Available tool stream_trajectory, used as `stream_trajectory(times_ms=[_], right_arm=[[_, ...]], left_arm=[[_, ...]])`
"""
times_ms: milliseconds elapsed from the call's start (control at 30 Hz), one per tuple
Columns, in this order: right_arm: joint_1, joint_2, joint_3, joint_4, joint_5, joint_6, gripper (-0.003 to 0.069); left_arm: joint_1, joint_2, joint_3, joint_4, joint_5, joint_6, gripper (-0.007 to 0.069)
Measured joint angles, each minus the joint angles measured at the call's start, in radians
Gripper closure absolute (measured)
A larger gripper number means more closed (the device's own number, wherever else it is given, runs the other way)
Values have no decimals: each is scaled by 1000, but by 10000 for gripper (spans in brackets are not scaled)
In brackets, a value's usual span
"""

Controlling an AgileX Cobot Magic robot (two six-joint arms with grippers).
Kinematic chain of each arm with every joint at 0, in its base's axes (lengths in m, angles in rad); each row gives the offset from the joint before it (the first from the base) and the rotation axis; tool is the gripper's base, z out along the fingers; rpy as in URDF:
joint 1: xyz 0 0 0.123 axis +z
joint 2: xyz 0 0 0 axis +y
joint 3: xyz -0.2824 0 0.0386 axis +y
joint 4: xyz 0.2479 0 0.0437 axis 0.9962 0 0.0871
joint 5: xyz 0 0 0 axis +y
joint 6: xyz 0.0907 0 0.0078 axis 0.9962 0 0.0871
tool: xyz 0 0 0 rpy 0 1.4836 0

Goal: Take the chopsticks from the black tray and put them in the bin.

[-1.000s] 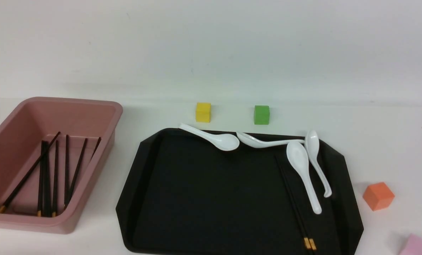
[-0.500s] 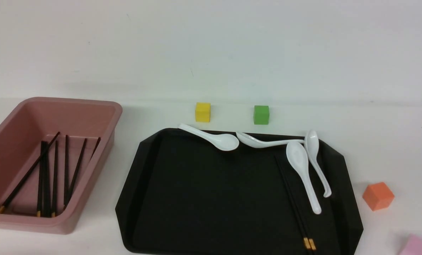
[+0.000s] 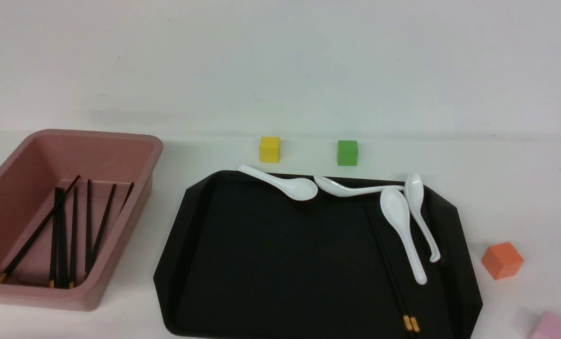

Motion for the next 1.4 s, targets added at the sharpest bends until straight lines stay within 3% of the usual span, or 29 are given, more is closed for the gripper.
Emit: stream_trajectory(times_ms=[800, 867, 1167, 1400], right_arm=[[-25, -31, 28, -28, 9, 0, 622], [-65, -39, 58, -28, 9, 0, 620], [-447, -56, 324, -28, 28, 0, 608], [-556, -128, 470, -28, 39, 0, 599]], left_arm=[[0, 0, 0, 0, 0, 0, 386], [0, 0, 0, 0, 0, 0, 386], [0, 0, 0, 0, 0, 0, 386], [0, 0, 0, 0, 0, 0, 386]])
